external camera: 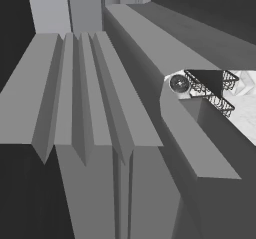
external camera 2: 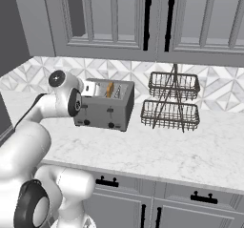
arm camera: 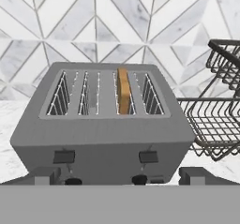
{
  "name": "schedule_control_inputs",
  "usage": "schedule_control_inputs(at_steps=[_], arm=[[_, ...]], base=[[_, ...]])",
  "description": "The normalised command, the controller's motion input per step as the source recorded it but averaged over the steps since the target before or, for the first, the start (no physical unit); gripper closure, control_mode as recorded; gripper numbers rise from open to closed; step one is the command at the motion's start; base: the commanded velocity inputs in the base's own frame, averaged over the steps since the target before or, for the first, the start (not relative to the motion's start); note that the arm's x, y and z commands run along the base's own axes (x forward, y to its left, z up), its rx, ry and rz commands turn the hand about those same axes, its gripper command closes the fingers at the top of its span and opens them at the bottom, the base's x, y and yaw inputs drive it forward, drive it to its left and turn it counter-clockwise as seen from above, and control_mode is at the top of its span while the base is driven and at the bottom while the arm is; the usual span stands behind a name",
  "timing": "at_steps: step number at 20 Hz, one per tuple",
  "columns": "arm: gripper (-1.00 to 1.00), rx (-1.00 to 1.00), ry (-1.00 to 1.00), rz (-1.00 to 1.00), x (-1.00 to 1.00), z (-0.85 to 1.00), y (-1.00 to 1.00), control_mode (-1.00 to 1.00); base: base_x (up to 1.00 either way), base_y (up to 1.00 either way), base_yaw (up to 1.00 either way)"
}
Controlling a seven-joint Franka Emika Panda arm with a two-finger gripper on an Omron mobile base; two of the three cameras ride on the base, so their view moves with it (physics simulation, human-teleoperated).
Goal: Start the toaster. Once the lever pops up, take the bread to the plate on the dining counter.
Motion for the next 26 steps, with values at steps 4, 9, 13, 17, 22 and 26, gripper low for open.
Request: schedule_control_inputs(at_steps=[4,9,13,17,22,26], arm=[[-1.00,0.00,0.00,0.00,0.14,-0.01,-0.05,-1.00],[-1.00,0.04,0.03,0.04,0.46,-0.03,-0.14,-1.00],[-1.00,0.02,0.02,0.07,0.46,-0.10,-0.33,-1.00],[-1.00,0.02,0.03,0.02,0.21,-0.05,-0.04,-1.00],[-1.00,0.02,0.03,0.00,0.09,-0.11,0.00,-1.00],[-1.00,0.00,0.00,0.00,0.17,-0.14,0.00,-1.00]], base=[[0.00,0.00,0.00],[0.00,0.00,0.00],[0.00,0.00,0.00],[0.00,0.00,0.00],[0.00,0.00,0.00],[0.00,0.00,0.00]])
